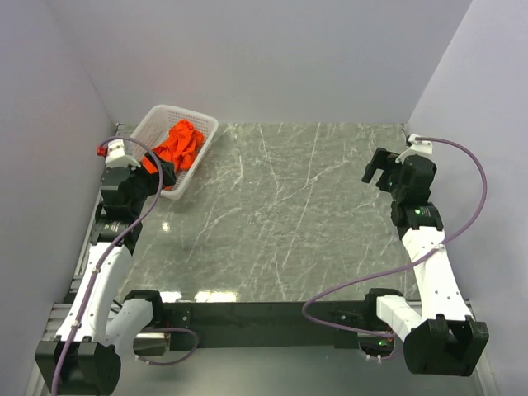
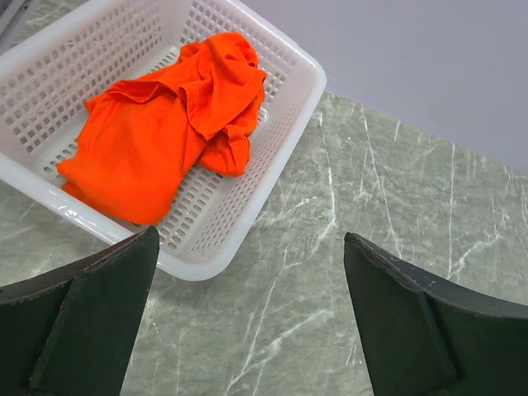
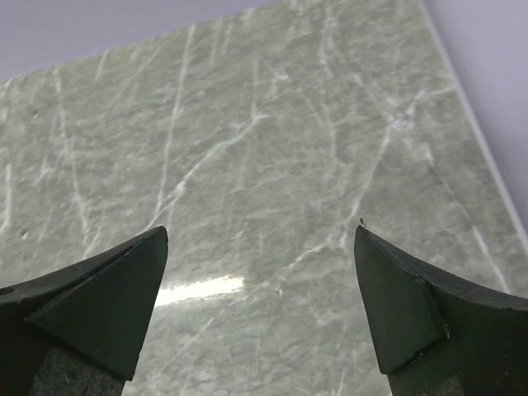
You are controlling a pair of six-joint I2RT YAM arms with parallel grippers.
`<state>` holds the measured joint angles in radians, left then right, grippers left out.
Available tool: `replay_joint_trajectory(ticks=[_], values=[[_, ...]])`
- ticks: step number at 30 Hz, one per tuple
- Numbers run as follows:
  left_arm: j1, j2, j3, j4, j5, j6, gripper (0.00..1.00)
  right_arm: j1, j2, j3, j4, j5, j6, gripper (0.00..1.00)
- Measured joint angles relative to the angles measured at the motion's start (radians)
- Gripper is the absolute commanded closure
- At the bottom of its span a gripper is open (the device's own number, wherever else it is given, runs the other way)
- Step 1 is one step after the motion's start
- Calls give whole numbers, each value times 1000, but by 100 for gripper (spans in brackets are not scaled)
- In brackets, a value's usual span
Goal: Fold and stack the t-shirts
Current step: Grab the tshirt from the pile
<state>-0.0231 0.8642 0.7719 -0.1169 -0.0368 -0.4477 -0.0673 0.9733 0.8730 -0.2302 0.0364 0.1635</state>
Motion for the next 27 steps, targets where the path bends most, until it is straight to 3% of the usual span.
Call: replay_joint_trajectory(ticks=[5, 11, 15, 27], values=[[0, 47, 22, 4, 6, 9, 1, 6, 31, 0, 12, -137, -69, 0], [0, 114, 29, 36, -19, 17, 1, 85, 74, 2, -36, -455, -388, 0], [0, 211, 105, 3, -37, 20, 1, 127, 111, 11, -79, -608, -492, 0], [104, 628, 470, -104, 75, -16, 1, 127, 270, 80, -140, -752, -574, 0]])
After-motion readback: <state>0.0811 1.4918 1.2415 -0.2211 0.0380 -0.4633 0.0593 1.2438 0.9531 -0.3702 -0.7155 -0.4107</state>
